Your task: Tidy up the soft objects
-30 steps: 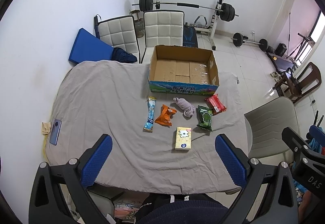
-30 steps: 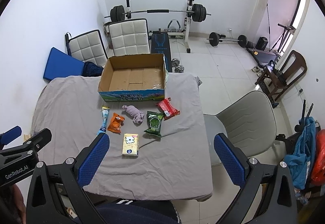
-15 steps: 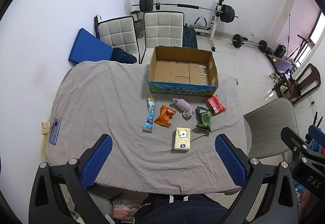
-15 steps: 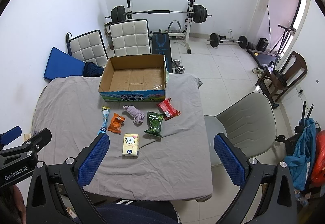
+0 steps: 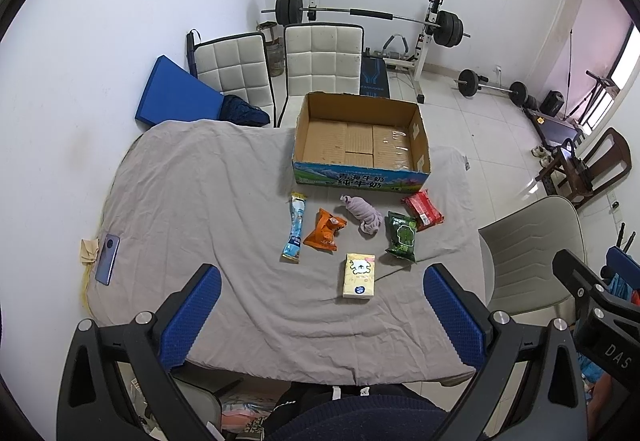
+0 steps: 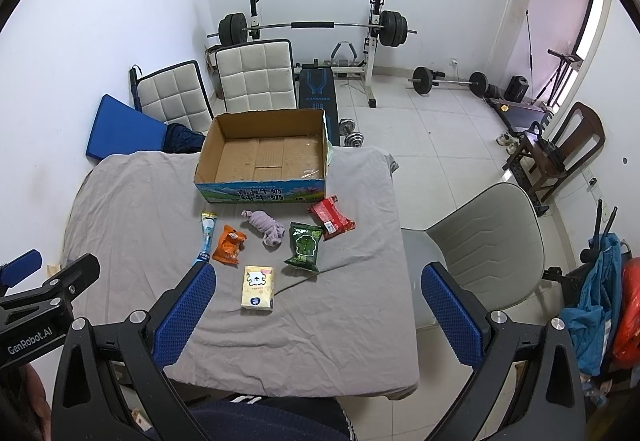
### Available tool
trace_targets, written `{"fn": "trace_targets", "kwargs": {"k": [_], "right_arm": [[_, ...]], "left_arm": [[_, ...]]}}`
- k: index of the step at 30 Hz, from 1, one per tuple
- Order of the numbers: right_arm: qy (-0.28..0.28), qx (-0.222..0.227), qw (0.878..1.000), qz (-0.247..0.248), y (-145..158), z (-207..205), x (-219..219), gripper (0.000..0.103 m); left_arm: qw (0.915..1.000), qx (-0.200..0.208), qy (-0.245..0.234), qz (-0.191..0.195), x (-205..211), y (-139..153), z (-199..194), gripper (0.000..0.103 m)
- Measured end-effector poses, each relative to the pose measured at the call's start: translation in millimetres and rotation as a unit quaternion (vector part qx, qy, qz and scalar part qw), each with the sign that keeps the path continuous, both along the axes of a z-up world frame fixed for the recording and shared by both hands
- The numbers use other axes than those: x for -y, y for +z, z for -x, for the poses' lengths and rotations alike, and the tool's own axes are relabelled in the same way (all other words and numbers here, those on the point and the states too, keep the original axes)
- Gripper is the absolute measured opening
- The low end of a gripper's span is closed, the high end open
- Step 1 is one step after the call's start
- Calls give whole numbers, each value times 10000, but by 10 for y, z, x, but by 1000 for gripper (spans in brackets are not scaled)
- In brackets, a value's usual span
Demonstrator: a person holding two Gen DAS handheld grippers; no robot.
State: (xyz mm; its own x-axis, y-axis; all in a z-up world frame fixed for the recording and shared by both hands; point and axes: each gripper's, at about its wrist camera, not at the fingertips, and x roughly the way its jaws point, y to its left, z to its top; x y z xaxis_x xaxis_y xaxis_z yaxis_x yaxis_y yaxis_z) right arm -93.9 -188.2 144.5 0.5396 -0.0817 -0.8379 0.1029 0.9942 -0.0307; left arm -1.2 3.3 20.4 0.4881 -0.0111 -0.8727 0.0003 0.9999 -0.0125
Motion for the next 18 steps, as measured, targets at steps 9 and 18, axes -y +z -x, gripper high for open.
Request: {"fn": "trace_targets", "kwargs": {"k": [9, 18], "right_arm": [[5, -1, 10000, 1, 5, -3, 4, 103], [40, -52, 10000, -13, 4, -46, -5, 103]], "left_arm": [[10000, 9, -6, 0, -1, -6, 10, 103], [10000, -25, 11, 22, 0, 9, 1, 103]]}}
